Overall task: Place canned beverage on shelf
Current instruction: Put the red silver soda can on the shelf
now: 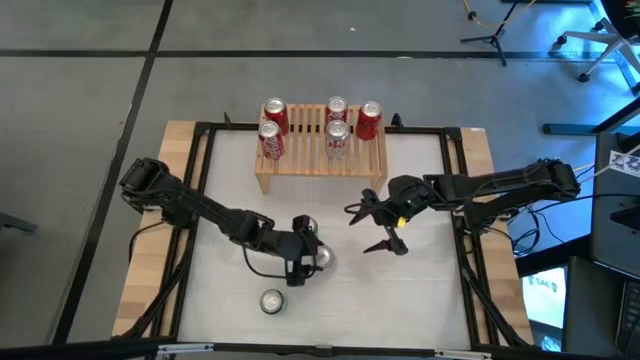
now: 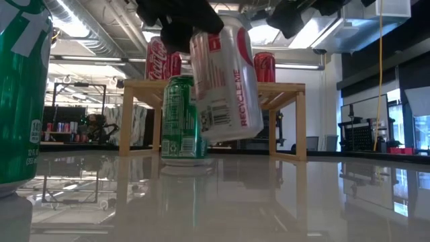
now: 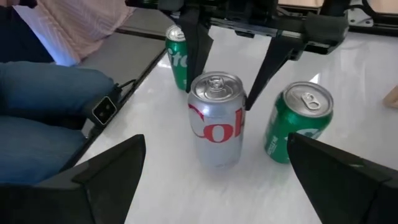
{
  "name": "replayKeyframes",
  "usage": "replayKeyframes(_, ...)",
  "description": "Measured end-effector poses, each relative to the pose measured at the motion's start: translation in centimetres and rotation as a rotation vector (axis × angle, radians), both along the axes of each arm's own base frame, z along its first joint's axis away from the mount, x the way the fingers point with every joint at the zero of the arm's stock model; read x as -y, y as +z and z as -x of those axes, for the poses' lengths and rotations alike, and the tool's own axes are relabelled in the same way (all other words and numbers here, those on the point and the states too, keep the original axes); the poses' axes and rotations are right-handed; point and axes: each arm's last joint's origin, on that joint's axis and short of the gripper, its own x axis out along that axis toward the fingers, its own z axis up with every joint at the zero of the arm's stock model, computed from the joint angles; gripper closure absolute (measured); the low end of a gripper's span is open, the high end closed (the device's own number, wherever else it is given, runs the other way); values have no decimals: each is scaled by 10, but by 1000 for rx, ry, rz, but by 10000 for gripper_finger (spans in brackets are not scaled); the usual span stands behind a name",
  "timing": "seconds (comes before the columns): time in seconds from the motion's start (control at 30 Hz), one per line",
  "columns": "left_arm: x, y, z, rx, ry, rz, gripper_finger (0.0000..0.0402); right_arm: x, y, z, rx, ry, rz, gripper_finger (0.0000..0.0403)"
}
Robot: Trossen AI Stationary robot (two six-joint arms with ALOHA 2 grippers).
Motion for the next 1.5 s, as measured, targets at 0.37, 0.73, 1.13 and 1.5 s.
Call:
replayKeyframes(0.37,5,0,1,-13,-126,20,112,-1,-10,-4,-37,47,21,17)
replayKeyframes(0.73,10,0,3,-12,-356,-28,112,-8,-36,-28,-106,151,-107,17)
replayKeyframes(1.13,11,12,-6,169,-401,-145,112,-11,-50,-48,-53,179,-124,17)
replayKeyframes(1.5,12,25,-12,324,-415,-253,112,-17,-49,-56,-19,346,-293,17)
